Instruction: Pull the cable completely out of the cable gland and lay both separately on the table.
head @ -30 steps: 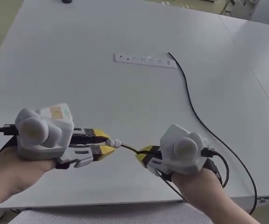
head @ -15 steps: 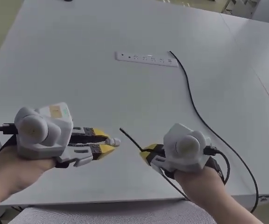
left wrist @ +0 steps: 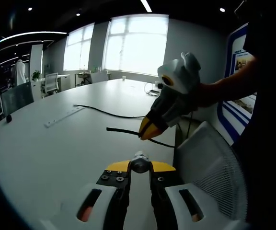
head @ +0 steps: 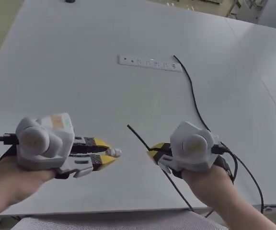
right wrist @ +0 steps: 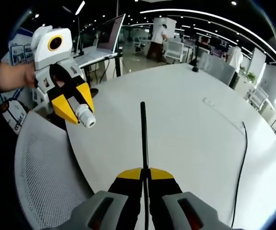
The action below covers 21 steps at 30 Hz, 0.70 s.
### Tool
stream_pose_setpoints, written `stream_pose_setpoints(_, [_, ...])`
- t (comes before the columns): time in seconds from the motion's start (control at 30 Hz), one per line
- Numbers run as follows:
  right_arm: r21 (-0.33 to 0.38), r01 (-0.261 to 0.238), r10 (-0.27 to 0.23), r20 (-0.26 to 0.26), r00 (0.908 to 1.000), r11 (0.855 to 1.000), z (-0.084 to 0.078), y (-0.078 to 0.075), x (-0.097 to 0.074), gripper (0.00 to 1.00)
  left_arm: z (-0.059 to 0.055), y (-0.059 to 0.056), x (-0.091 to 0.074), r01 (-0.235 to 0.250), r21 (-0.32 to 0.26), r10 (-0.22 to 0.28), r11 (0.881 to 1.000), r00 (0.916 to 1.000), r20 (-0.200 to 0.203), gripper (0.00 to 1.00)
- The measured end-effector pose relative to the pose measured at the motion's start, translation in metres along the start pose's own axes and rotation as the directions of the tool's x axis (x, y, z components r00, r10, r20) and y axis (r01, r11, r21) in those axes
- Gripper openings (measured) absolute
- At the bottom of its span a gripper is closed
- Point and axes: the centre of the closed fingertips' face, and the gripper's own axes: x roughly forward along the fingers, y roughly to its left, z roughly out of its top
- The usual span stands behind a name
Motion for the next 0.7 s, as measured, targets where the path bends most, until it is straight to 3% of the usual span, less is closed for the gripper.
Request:
stream_pose_setpoints(0.47, [-0.044,0.014,-0.014,-0.016,0.9998,0.999,0.05,-0.043,0.022,0.0,-0.031,0.005,0.008,0.0,-0.046,0.0,0.999,1.0,-0.001,0.16])
stream_pose_setpoints(0.7, [-0.058,-0.011,0.011,-0.003,0.9999,0.998,0.084,-0.043,0.043,0.0,-0.045,0.009,0.007,-0.008,-0.079,0.008,0.997,0.9999,0.009,0.16])
